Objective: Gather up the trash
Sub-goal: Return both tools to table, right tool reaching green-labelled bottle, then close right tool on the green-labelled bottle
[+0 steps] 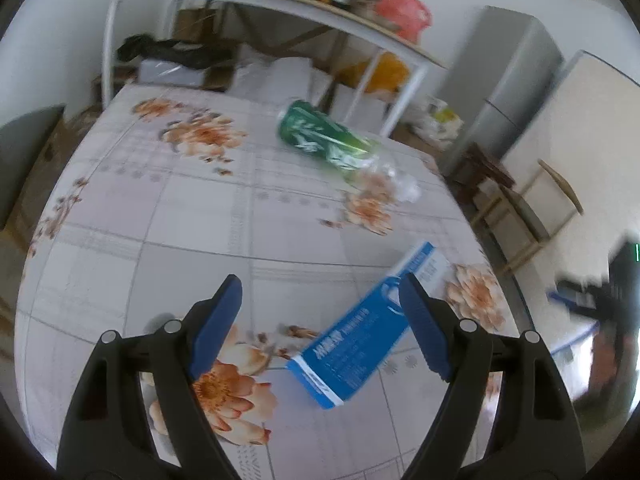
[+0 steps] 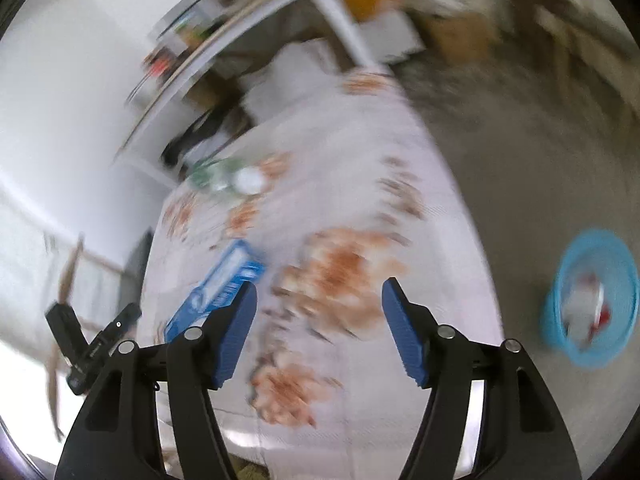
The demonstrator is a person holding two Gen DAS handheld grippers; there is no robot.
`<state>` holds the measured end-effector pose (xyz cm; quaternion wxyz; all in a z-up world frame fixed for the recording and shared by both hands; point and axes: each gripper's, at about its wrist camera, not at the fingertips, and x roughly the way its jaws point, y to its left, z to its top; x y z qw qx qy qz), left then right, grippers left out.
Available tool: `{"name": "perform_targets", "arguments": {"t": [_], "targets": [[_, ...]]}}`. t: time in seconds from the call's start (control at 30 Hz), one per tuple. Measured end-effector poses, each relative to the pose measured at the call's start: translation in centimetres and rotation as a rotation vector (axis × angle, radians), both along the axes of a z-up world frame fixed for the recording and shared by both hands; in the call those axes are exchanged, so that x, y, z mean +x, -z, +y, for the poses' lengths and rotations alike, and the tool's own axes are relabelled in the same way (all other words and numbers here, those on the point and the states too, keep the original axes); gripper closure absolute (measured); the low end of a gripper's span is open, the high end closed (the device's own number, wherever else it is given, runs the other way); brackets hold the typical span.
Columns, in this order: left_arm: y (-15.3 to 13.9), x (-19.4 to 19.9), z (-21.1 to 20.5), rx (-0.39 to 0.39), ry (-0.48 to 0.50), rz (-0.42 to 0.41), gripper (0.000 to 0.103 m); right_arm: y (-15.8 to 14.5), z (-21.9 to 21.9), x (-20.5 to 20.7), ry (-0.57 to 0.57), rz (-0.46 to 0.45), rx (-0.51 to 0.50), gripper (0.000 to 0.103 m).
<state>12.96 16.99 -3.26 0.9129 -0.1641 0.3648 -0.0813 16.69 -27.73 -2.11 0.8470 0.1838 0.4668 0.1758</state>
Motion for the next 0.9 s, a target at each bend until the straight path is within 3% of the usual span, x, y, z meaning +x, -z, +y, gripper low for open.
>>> {"name": "perform_targets", "arguments": {"t": [0.2, 0.37, 0.63, 0.83, 0.9], "targets": [[-0.6, -0.7, -2.1, 0.008, 0.104, -0.064, 0.027, -4.6, 11.9, 6.8, -0.35, -0.215, -0.279, 0.017], [-0.4, -0.6, -2.7, 0.01, 0.135, -0.078, 0.026, -4.4, 20.2, 12.7, -0.514, -0.295, -0.485, 0.013], [0.2, 0.2, -3.1, 0.017, 0.171, -0.071, 0.026, -0.1, 29.1, 22.0, -0.682, -0.191, -0.654, 0.013], [0.8, 0.4, -3.1, -0.016, 0.178, -0.053, 0.026, 3.4, 30.5, 25.6, -0.663, -0.031, -0.635, 0.013], [1.1, 0.5, -3.4, -0.024, 0.183, -0.041, 0.026, 3.9, 30.1, 26.0, -0.651, -0.005, -0.617, 0.019]]}}
